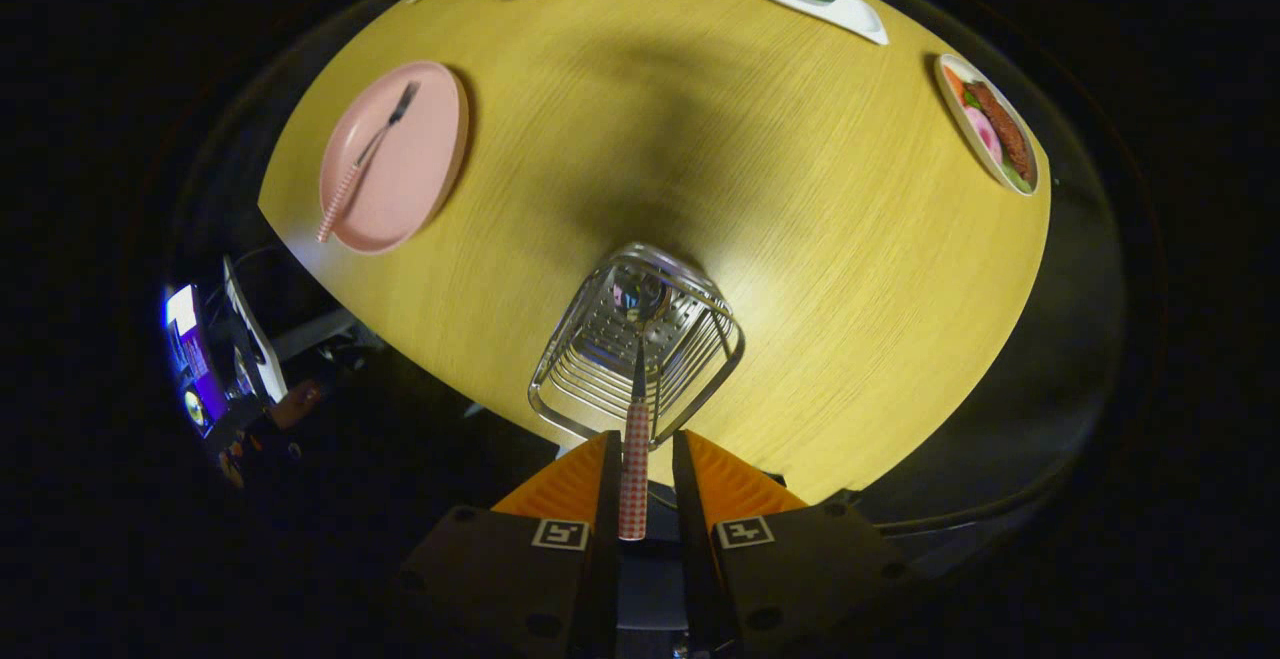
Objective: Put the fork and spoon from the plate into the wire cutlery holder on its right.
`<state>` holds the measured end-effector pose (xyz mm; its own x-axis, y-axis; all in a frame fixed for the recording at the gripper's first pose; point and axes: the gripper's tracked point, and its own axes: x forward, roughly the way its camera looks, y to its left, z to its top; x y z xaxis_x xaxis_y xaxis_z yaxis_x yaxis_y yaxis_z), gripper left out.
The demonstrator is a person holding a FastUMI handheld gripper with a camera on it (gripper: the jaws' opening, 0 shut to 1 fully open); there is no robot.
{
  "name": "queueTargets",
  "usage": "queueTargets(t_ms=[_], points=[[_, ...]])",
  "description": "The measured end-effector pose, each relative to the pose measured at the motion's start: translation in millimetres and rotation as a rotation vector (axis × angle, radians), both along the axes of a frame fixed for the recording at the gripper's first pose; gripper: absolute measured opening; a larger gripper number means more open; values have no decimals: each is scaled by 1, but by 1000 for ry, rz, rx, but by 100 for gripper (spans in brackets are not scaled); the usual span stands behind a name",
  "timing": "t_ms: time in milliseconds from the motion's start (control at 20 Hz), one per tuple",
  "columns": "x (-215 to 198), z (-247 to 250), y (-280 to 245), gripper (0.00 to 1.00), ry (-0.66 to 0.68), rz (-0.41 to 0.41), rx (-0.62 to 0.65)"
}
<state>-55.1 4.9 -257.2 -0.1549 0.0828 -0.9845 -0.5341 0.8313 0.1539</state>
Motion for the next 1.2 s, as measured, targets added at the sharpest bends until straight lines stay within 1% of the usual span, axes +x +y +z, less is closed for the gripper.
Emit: queueTargets(t_ms=[50, 100, 200, 300, 400, 550, 700, 800, 900, 1000, 1050, 1200], points=[[4, 11, 2, 32, -51, -50, 72], [9, 26, 4, 43, -99, -99, 147], [23, 54, 0, 66, -209, -181, 247], [31, 80, 3, 66, -325, -260, 351], [35, 110, 23, 67, -411, -297, 437], [29, 150, 85, 67, -513, -293, 552], [1, 158, 167, 67, -503, -289, 650], [-21, 135, 211, 67, -451, -259, 629], [-43, 98, 250, 67, -378, -216, 575], [-46, 60, 274, 67, -344, -182, 502], [-48, 41, 280, 67, -313, -185, 451], [-52, 6, 311, 67, -211, -255, 405]])
